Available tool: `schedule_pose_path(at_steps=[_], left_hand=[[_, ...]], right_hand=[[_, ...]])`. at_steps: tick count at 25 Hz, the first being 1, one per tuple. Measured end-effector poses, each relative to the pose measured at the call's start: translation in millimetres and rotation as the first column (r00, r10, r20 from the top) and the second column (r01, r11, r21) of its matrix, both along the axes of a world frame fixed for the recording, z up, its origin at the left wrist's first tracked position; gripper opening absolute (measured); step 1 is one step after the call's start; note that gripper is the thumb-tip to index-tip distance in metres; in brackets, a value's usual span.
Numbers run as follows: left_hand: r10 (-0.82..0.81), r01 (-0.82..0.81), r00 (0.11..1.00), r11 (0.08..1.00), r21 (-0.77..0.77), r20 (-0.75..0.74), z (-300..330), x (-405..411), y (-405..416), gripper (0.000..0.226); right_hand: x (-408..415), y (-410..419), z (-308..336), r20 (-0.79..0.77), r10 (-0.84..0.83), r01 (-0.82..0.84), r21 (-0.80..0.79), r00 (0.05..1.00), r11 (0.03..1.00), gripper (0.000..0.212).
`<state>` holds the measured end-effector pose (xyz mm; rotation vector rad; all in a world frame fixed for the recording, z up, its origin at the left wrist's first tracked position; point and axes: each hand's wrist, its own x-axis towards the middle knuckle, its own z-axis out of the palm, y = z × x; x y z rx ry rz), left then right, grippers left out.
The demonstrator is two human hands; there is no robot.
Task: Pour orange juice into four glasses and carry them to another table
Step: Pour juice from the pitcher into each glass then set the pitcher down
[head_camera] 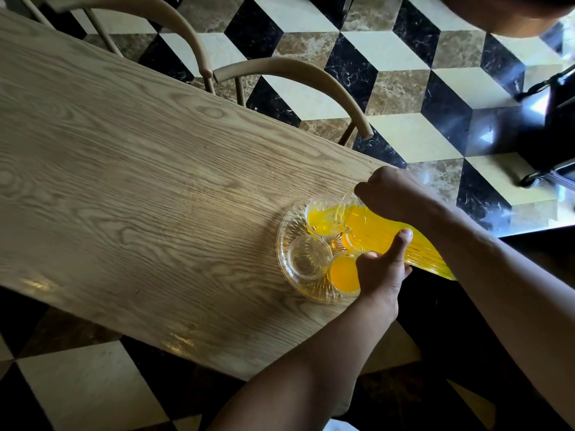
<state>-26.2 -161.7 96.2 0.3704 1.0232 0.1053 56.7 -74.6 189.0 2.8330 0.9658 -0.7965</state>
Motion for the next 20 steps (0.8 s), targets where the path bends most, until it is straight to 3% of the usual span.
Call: schedule_pose_path(at_steps=[3, 8, 20], left_hand=[[-0.002, 0.002, 1.0, 1.0, 0.01, 0.005, 1, 2, 0, 0.086], [-0.015, 0.015, 1.0, 1.0, 0.027, -0.005, 2, 1, 0, 0.069], [0.017, -0.018, 1.0, 0.999, 0.038, 0.025, 8, 3, -2, 0.072]], right_hand=[[1, 0, -1, 0.002, 0.003, -0.003, 0.006, 1.0, 1.0, 0.033], [1, -1, 3, 0.002, 0.006, -0.006, -0.008, 1.0, 1.0, 0.033], [-1, -1, 13, 0.014, 0.005, -0.004, -0.026, 1.0, 1.0, 0.03]])
